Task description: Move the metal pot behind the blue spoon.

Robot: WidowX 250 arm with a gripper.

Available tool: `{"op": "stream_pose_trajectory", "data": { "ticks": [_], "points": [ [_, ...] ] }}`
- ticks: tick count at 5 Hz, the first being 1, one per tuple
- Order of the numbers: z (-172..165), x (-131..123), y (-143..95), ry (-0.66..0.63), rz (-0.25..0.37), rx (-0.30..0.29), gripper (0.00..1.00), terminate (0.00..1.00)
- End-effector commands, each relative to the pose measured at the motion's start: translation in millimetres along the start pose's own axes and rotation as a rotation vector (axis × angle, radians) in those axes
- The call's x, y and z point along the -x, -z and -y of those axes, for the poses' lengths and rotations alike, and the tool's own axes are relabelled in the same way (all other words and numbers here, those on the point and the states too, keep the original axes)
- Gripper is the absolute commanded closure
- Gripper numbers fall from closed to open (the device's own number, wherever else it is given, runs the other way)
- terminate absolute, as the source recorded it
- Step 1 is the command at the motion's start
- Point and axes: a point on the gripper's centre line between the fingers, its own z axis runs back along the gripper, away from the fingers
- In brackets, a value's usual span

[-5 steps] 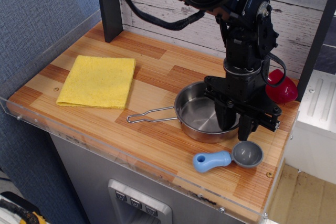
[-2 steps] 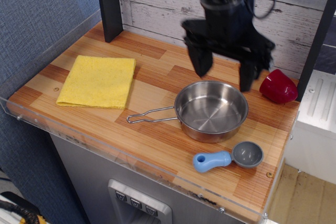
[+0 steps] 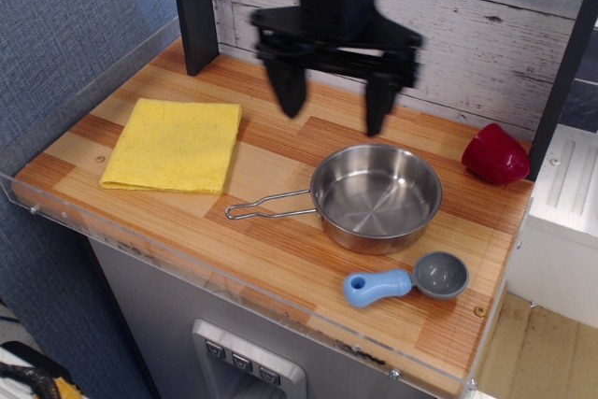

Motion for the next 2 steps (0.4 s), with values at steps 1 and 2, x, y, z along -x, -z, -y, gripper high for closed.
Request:
{"op": "stream_pose_trajectory", "data": {
  "ticks": [1,2],
  "points": [
    [-5.4,3.9,-9.4,0.068,0.065,0.096,0.00,0.00],
    [-5.4,3.9,-9.4,0.068,0.065,0.096,0.00,1.00]
  ]
}}
